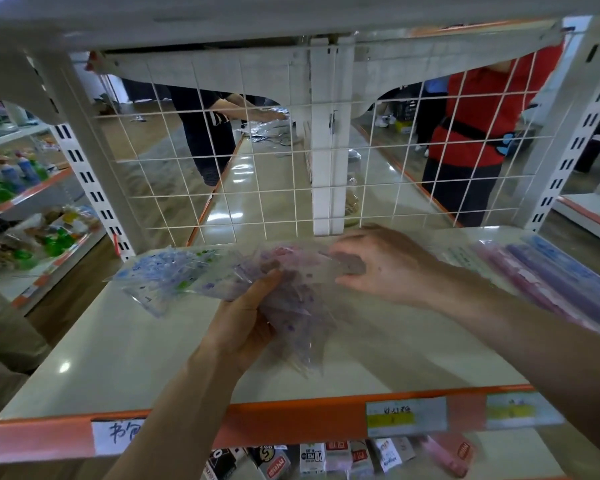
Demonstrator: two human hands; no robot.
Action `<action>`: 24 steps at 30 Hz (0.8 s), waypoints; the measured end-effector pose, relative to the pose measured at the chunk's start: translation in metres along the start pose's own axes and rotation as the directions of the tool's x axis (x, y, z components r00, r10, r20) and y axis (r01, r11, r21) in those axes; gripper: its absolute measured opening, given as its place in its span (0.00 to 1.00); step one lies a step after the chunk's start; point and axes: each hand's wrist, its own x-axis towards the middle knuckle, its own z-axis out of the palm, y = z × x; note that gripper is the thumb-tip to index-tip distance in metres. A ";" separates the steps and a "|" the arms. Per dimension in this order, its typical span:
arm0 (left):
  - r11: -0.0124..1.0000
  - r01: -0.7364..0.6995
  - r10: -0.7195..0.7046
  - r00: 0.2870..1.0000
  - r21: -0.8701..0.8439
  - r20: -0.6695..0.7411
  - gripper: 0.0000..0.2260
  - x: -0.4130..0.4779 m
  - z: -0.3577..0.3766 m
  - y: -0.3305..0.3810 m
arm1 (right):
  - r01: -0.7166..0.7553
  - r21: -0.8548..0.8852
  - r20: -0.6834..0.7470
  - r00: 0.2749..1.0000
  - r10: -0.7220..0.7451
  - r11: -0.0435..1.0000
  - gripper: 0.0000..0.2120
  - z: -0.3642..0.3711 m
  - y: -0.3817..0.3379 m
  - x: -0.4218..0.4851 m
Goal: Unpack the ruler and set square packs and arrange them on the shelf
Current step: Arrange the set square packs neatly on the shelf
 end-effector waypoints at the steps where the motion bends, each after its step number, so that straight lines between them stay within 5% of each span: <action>1: 1.000 0.000 0.001 1.000 0.009 -0.027 0.15 0.002 -0.003 0.000 | -0.048 0.016 0.015 0.999 0.048 0.999 0.17 -0.007 0.009 -0.001; 8: 0.998 0.016 -0.013 0.998 0.053 -0.066 0.16 0.008 -0.012 -0.003 | -0.290 -0.003 0.198 0.938 0.285 0.957 0.18 -0.022 0.058 -0.015; 11: 0.997 0.017 -0.012 0.998 0.081 -0.055 0.22 0.006 -0.008 -0.002 | -0.306 -0.028 0.266 0.915 0.302 0.952 0.18 -0.010 0.061 -0.016; 24: 0.996 0.026 -0.021 0.998 0.081 -0.059 0.07 0.005 -0.003 -0.003 | -0.289 -0.008 0.312 0.909 0.277 0.957 0.14 0.009 0.065 -0.005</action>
